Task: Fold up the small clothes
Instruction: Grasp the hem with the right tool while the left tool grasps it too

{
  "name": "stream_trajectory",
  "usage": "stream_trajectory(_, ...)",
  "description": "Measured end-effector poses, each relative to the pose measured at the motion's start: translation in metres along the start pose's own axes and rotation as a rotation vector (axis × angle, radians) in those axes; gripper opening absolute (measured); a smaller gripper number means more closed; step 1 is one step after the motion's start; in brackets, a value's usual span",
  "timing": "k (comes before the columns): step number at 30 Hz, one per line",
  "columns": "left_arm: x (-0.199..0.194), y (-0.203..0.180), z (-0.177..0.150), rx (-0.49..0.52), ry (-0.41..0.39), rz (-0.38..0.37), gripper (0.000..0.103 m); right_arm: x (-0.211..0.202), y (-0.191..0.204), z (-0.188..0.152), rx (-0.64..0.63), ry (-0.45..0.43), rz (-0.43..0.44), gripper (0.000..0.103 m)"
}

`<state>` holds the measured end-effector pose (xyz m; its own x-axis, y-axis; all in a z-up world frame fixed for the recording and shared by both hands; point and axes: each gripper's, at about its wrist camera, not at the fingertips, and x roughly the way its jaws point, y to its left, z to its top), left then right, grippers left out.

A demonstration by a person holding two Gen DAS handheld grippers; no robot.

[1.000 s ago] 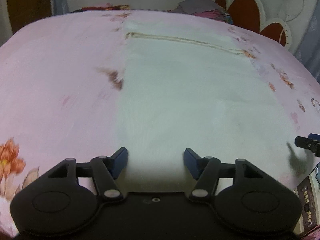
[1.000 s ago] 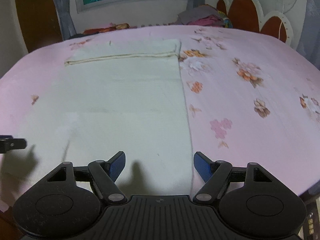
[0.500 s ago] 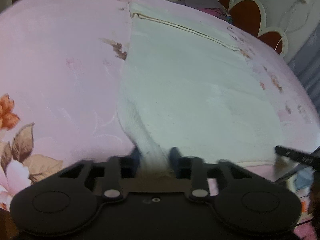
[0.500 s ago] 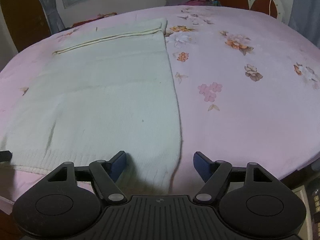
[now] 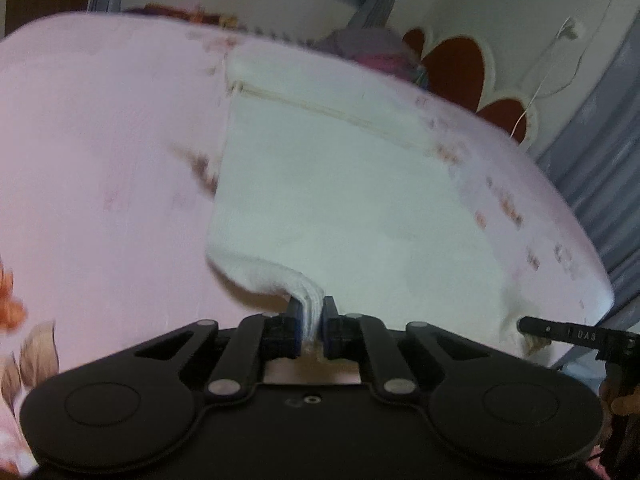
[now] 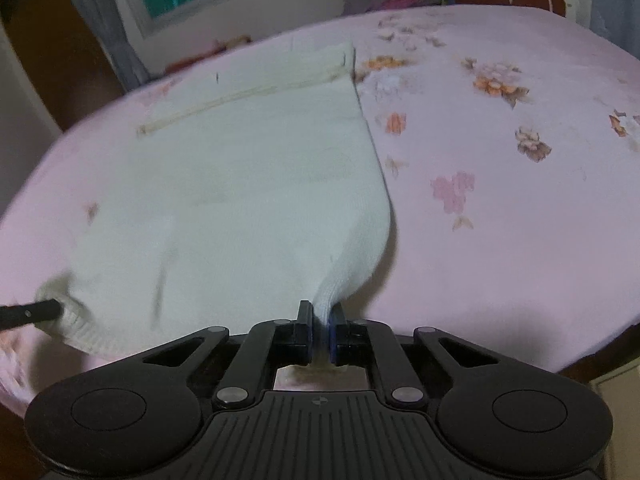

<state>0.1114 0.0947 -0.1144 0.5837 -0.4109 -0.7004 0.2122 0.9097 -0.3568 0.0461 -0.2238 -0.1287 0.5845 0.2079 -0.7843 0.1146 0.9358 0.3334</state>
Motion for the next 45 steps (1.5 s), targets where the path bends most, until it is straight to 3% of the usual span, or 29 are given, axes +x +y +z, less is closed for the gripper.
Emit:
stream_trajectory(8,0.005,-0.012,0.063,0.031,-0.135,-0.003,0.008,-0.013,0.005,0.063,0.040,-0.152,0.063,0.007)
stream_trajectory(17,0.050,-0.010,0.135,0.015,-0.194,0.024,0.008,0.028,0.012,0.156,0.019,-0.237,0.080,0.007)
stream_trajectory(32,0.162,0.009,0.240,-0.045,-0.185,0.120,0.008,0.145,-0.012,0.277,0.096,-0.211,0.115,0.007)
stream_trajectory(45,0.239,0.019,0.284,-0.057,-0.104,0.206,0.009,0.236,-0.032,0.336,0.166,-0.110,0.090,0.007)
